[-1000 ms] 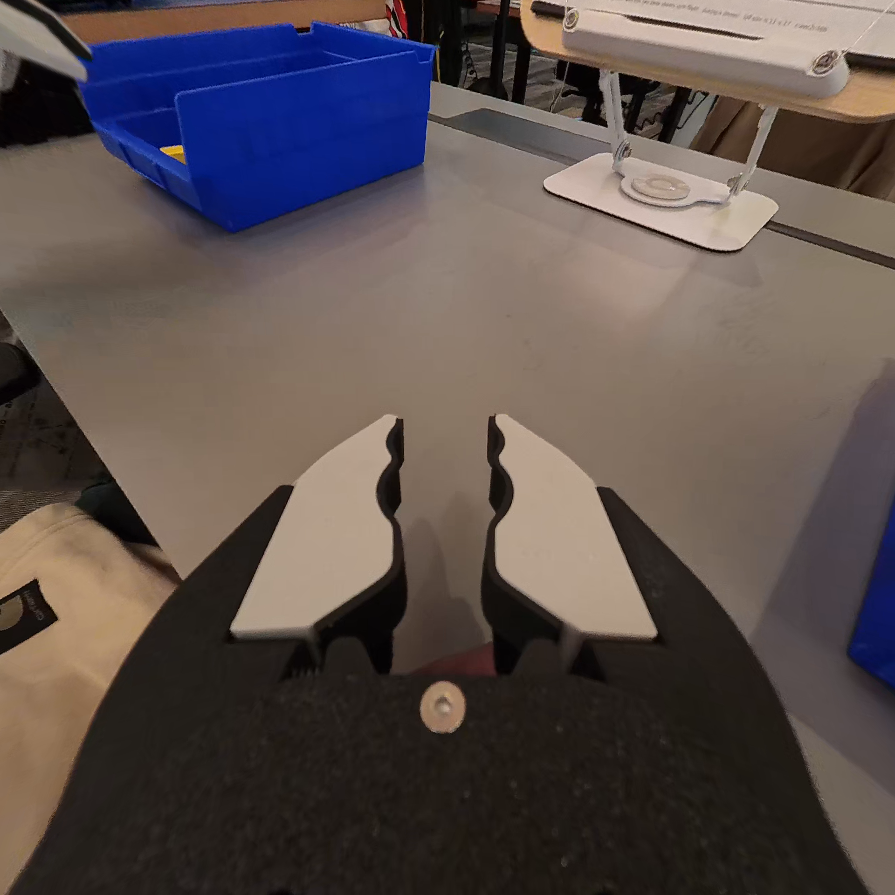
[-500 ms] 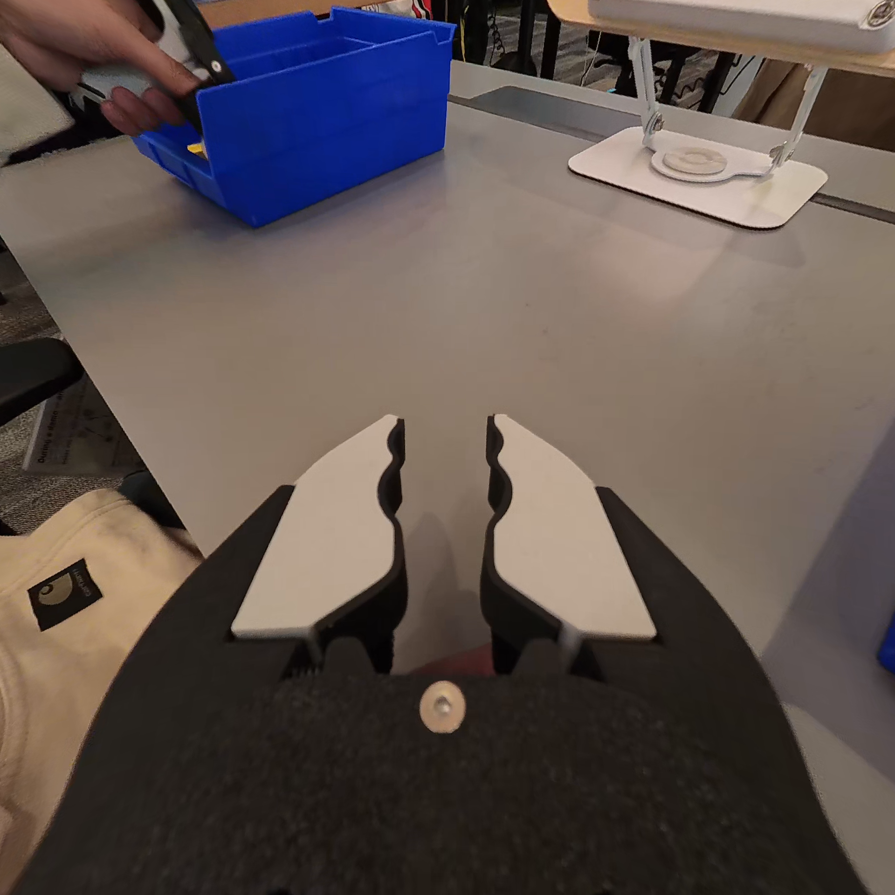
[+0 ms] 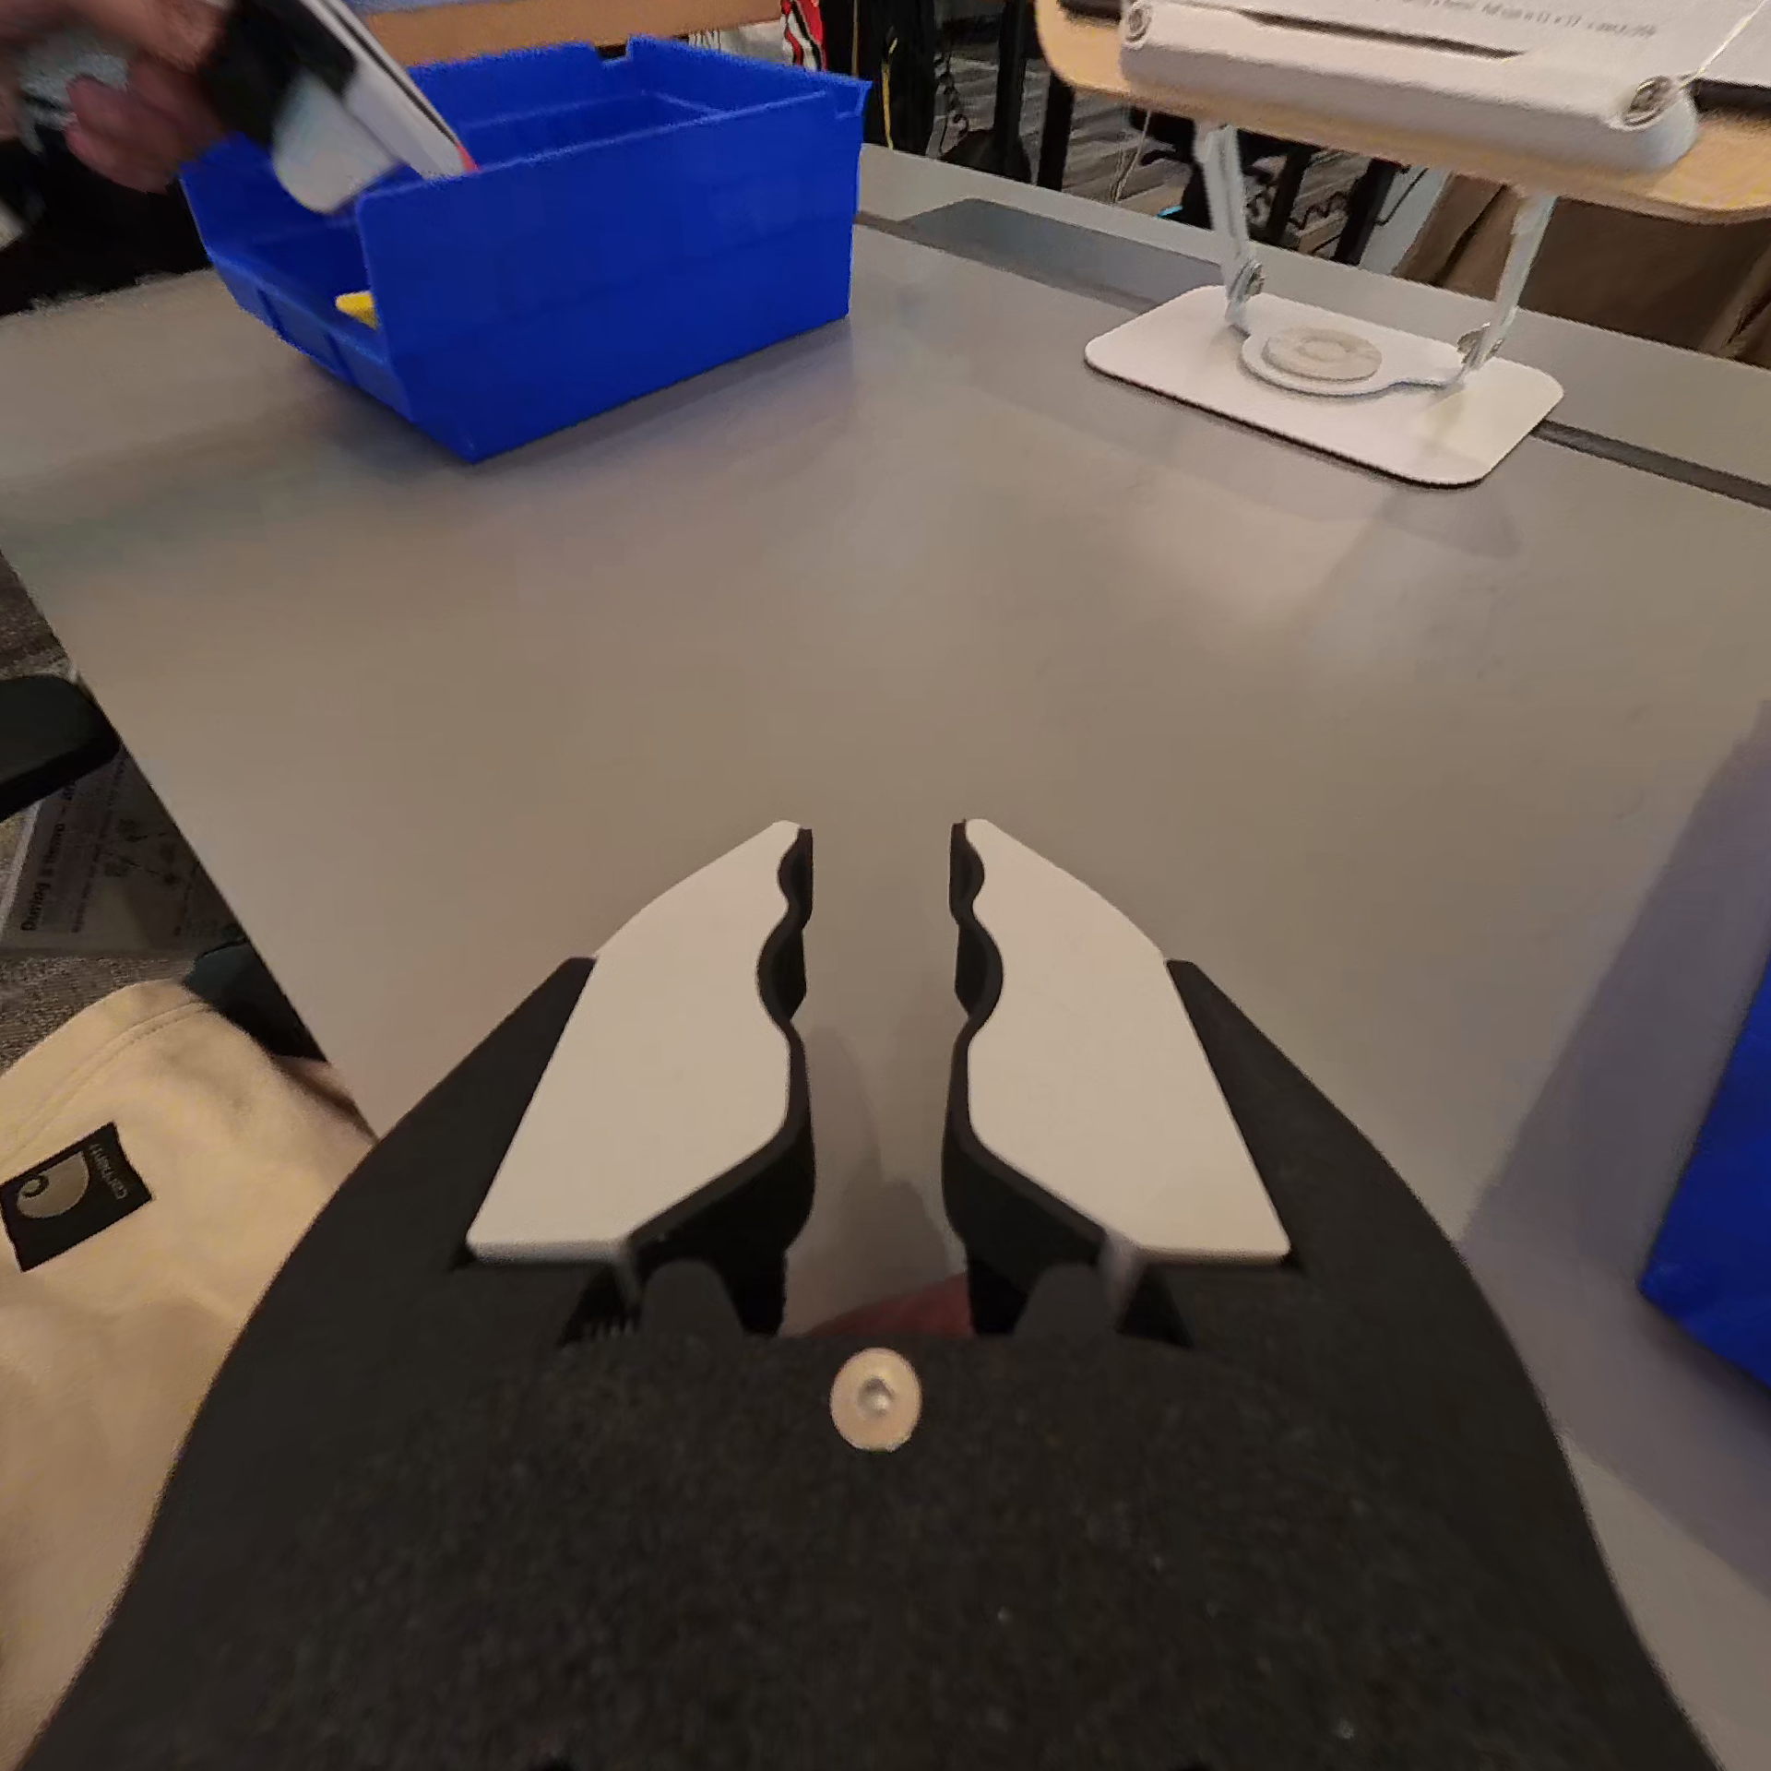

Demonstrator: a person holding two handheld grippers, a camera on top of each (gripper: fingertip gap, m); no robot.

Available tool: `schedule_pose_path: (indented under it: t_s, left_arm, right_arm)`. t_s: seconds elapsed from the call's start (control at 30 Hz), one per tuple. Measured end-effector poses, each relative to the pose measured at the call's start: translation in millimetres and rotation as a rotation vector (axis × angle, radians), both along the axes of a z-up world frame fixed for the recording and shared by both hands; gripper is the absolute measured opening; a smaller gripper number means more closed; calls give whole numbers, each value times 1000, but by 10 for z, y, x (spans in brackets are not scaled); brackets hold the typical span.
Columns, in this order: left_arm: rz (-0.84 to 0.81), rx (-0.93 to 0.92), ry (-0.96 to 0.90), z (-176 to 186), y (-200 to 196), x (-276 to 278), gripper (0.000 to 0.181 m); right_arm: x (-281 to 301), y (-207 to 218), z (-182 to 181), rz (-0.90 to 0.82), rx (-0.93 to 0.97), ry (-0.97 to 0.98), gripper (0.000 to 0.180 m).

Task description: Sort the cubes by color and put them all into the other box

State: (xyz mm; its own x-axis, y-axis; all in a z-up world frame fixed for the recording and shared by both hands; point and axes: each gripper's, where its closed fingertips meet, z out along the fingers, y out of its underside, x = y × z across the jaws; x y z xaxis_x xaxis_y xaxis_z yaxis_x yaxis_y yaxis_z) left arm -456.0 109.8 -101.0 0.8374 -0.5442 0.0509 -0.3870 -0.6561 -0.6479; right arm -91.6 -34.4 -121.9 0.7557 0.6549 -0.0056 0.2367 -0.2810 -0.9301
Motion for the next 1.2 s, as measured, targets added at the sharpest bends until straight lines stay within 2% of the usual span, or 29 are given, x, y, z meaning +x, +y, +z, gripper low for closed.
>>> schedule_pose_path:
  t_s: [0.1,0.17,0.3,0.43,0.5,0.57,0.67,0.77,0.87,0.93,1.0,1.03,1.1,1.2]
  left_arm:
    - [-153,275,-215,521,-346,422,22]
    - [-250,384,-301,666,-644,680,22]
    - [-300,386,-421,559,-1004,1083,22]
    - [-363,292,-391,224,-1099,1350,22]
    - [-437,290,-462,248,-1159,1526,22]
    - [-556,348,-547,392,-1257,1757,22]
    - [-736,520,-611,585,-1382,2115,22]
    - [-867,629,-626,627,-1471,2414,22]
    - [-946,650,-605,585,-1528,2603,22]
    - [-970,650,-561,521,-1535,2667,22]
    - [-1004,643,-531,456,-1576,2704,22]
    - [-1006,647,-515,429,-1580,2715,22]
    - [-1005,661,-486,391,-1574,2728,22]
    - [-968,690,-393,317,-1536,2736,23]
  right_arm:
    - [92,79,67,-25,-39,88,27]
    - [165,143,161,-50,-49,170,27]
    - [361,300,309,-160,16,250,27]
    - [344,347,277,-182,29,246,33]
    - [208,334,272,-127,5,266,33]
    - [-116,238,299,36,-93,344,33]
    - [-704,-58,486,374,-411,625,38]
    - [-1031,-178,706,562,-696,915,37]
    - [-1158,-144,788,625,-877,1110,38]
    - [-1168,-120,813,654,-908,1180,38]
    - [-1215,-124,685,621,-909,1109,40]
    - [-1192,-96,699,611,-888,1135,38]
    - [-1165,-96,706,625,-885,1150,23]
    - [-1151,-88,644,610,-831,1116,22]
